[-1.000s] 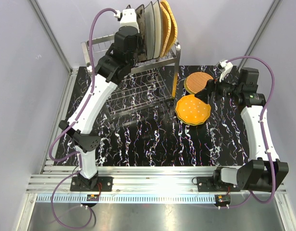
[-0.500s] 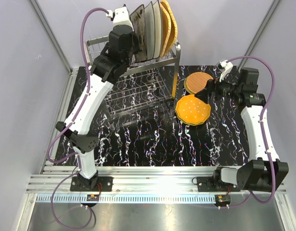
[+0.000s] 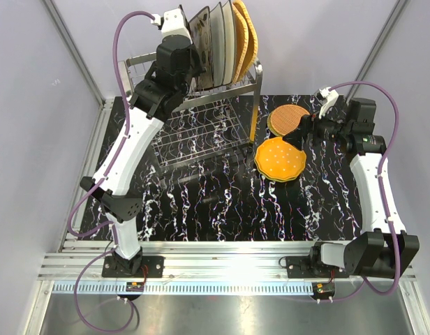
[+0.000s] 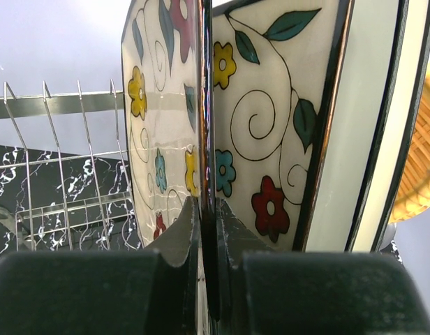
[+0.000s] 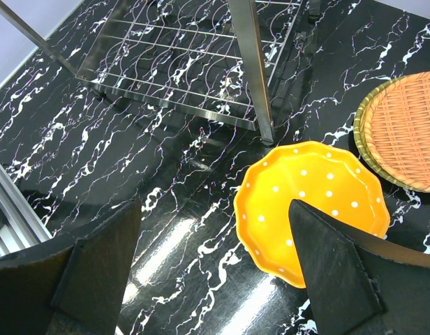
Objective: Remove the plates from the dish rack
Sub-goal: Grab a plate with the left arm, then pass the plate from the left arm to the right, then place the plate on the table
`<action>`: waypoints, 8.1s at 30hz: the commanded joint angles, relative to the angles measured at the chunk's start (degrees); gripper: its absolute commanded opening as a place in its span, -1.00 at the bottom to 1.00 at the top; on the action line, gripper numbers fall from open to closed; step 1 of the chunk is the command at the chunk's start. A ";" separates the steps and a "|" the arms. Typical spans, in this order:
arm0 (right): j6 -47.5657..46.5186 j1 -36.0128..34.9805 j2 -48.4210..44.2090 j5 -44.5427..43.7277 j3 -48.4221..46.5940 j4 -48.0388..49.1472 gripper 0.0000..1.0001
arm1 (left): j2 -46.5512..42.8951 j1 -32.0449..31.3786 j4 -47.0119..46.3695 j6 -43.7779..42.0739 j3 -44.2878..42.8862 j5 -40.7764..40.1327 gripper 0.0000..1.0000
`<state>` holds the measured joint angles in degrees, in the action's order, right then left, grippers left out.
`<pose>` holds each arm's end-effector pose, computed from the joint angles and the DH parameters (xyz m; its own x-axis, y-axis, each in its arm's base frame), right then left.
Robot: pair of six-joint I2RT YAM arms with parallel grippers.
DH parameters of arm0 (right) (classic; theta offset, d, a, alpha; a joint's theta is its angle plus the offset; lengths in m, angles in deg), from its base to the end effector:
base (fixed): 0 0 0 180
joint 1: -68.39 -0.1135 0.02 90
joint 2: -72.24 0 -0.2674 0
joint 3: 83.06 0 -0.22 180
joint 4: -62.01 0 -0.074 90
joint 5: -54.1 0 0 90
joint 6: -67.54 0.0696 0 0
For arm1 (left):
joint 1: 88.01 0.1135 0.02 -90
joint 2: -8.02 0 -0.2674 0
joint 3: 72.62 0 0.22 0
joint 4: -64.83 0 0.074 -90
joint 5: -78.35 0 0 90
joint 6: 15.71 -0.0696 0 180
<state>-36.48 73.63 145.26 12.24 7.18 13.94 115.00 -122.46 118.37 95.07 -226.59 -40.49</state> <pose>0.2591 0.0283 0.3700 -0.3637 -0.1290 -0.9226 -0.6810 0.7126 0.1688 0.3342 -0.1885 0.5147 -0.1235 -0.2921 -0.9484 0.0605 0.9517 -0.3010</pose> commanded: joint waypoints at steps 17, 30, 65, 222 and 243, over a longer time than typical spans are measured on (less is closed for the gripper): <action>1.19 -0.31 -1.65 0.46 -0.51 2.63 0.88 | -8.98 -1.14 -27.69 4.71 -4.41 7.83 -1.00; 1.54 -0.31 -1.74 0.64 -0.69 2.81 0.87 | -8.45 -1.66 -31.47 4.98 -5.82 8.01 -1.00; 1.98 -0.31 -1.56 1.60 -1.65 2.72 0.88 | -11.26 -3.34 -36.48 -0.56 -4.42 5.64 -1.00; 56.47 -32.83 9.70 3.27 -24.07 6.23 -0.89 | -61.28 -22.58 -27.87 -98.30 66.43 37.37 -1.00; 58.76 -20.00 1.97 13.82 -17.65 14.50 -1.00 | -60.84 -27.07 -49.66 -83.45 78.55 32.18 0.64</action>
<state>26.53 52.56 152.27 22.29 -9.34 19.82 55.53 -149.02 84.29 8.62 -147.58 -6.96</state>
